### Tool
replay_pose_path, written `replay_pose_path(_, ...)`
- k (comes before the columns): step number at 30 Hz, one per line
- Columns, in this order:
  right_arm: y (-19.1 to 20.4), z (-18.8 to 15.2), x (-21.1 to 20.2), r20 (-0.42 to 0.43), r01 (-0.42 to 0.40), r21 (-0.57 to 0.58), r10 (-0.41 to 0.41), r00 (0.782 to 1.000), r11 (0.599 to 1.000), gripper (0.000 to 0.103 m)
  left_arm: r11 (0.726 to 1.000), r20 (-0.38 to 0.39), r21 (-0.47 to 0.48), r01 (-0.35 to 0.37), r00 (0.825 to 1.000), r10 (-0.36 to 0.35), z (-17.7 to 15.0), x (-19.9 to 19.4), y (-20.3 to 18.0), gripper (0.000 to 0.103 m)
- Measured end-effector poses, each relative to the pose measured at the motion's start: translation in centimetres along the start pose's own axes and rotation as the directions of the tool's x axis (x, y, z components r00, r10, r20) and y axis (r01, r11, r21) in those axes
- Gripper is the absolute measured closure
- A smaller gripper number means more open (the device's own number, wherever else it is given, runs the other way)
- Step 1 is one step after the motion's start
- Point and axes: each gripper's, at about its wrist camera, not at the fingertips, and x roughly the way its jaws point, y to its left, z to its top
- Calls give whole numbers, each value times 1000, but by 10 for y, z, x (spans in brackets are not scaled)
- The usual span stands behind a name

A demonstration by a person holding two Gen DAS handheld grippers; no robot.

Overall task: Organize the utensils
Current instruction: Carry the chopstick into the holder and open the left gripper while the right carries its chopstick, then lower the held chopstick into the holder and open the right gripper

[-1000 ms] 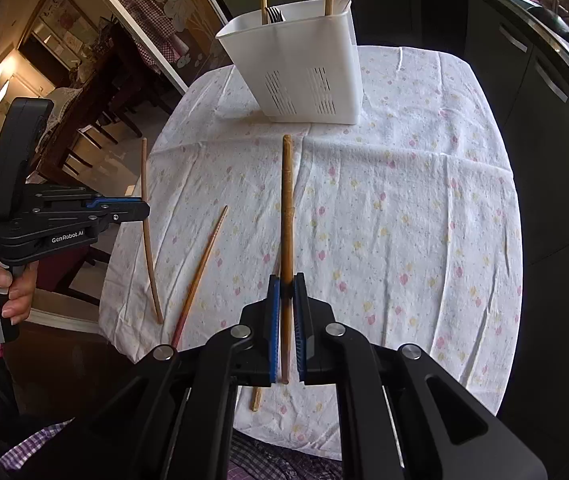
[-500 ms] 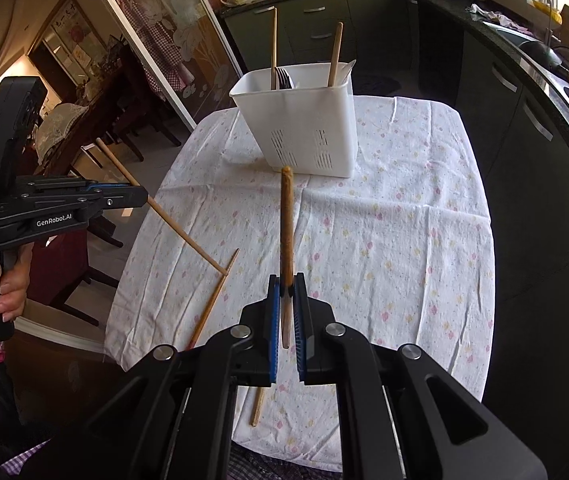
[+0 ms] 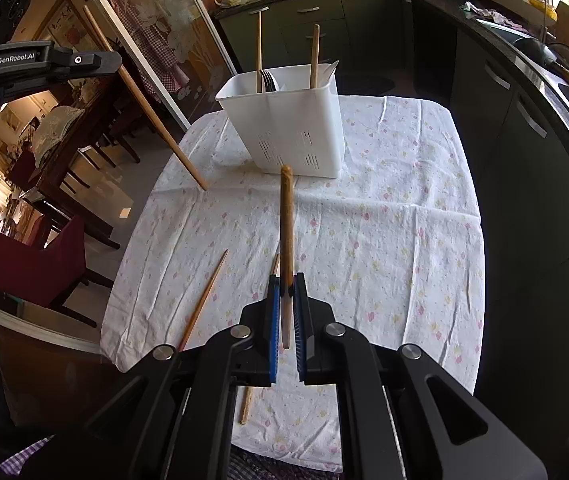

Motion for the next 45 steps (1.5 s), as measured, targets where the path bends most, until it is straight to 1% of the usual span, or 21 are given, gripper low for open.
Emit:
replay_pose_path(5,-6,-3,-2,-1,-3,4,3,1000,1000,96,1000,43,-10,-26,999,26,29,-10,-7,97)
replay_pose_path(10,-13,-6,-7,8,-9,15,9,1000,1000,96,998,101,-25,-54,993,56,59,-17,-9,97)
replay_pose_path(13,-16,-5,-12,21,-20,21,20,1000,1000,96,997,119,-33,-71,990,75,72,-12,-9,97)
replay_pose_path(17,-8,6,-26,65,-28,-2,28,997,1000,96,996,111,-48,-77,990,82,82,8,-4,97)
replay_pose_path(20,2,23,-42,115,-27,-27,30,993,999,96,994,79,-56,-94,992,98,80,29,0,97)
replay_pose_path(23,14,45,-61,175,-29,-50,37,984,998,96,992,41,-58,-109,993,111,76,52,6,97)
replay_pose_path(29,35,91,-96,293,-35,-64,53,955,997,96,991,-20,-65,-120,993,119,68,94,20,97)
replay_pose_path(34,49,129,-110,363,-27,-55,45,931,998,96,991,-72,-76,-110,992,105,56,124,31,97)
replay_pose_path(36,54,143,-110,387,-11,-47,28,922,999,96,992,-83,-77,-102,992,95,51,129,33,97)
replay_pose_path(38,58,158,-107,404,13,-36,2,915,999,96,993,-76,-74,-94,993,88,48,128,35,97)
replay_pose_path(42,54,191,-89,421,70,6,-66,905,998,96,995,-63,-70,-73,996,68,43,121,36,97)
replay_pose_path(45,48,209,-64,403,99,39,-106,909,994,96,997,-55,-65,-52,997,49,39,113,35,97)
